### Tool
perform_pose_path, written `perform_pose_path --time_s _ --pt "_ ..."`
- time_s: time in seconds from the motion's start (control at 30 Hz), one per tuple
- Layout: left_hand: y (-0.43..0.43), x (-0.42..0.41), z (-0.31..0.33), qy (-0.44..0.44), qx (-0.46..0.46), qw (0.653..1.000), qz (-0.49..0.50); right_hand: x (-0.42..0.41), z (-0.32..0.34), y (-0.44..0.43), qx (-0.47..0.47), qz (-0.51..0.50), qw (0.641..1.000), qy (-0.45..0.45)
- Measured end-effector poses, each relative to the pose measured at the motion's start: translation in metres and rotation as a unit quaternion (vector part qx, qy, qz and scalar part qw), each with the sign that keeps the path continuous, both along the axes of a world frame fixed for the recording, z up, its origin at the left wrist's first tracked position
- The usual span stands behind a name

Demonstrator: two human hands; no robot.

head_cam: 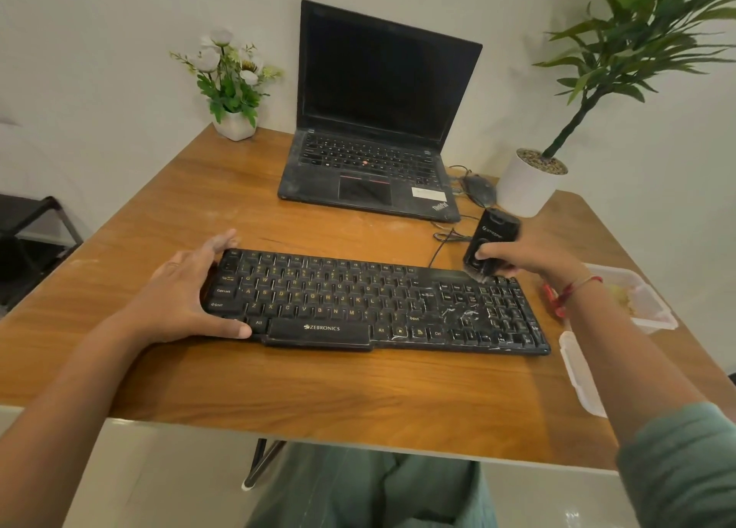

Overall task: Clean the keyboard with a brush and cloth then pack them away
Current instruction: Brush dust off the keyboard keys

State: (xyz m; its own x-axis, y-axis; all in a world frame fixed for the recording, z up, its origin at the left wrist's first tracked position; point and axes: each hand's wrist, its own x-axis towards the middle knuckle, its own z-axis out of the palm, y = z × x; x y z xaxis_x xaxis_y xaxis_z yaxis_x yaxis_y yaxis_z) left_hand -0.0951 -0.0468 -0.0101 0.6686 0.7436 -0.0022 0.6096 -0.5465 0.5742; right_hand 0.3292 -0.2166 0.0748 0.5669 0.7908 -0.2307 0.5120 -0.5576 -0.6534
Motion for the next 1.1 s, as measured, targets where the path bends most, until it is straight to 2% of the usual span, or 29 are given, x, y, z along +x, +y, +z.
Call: perform_pose_path --time_s 0.17,0.27,0.33,0.47,0.57,0.7,0.87,0.97,1.1 --pt "-0.001 -0.001 0.0 -0.005 -0.003 1.0 0.003 -0.054 -0.009 0.025 0.028 0.095 0.995 -0.032" --pt "-0.005 0.001 0.005 -0.011 -0.005 1.0 0.007 -0.062 -0.009 0.026 0.053 0.128 0.99 0.008" --pt "-0.005 0.002 0.006 -0.012 -0.004 1.0 0.006 -0.052 -0.001 0.014 0.037 0.139 0.989 0.027" --pt "-0.005 0.002 0.005 -0.005 -0.005 1.0 0.004 -0.009 0.008 -0.021 -0.015 0.095 0.994 0.044" --pt "-0.003 0.0 0.003 -0.003 -0.003 1.0 0.0 0.0 0.011 -0.024 0.009 0.09 0.996 -0.009" --pt "-0.002 0.0 0.003 0.0 -0.006 1.0 0.001 -0.038 0.002 0.008 0.017 0.167 0.986 0.002" --pt "-0.003 0.0 0.004 0.001 -0.006 1.0 0.004 -0.054 -0.005 0.033 0.006 0.203 0.979 0.02" --pt "-0.002 -0.001 0.004 0.002 -0.012 1.0 0.003 -0.029 0.007 0.013 -0.031 0.188 0.982 -0.005" --pt "-0.002 -0.001 0.003 0.0 -0.005 1.0 -0.003 0.004 0.016 -0.006 -0.031 0.142 0.989 -0.029"
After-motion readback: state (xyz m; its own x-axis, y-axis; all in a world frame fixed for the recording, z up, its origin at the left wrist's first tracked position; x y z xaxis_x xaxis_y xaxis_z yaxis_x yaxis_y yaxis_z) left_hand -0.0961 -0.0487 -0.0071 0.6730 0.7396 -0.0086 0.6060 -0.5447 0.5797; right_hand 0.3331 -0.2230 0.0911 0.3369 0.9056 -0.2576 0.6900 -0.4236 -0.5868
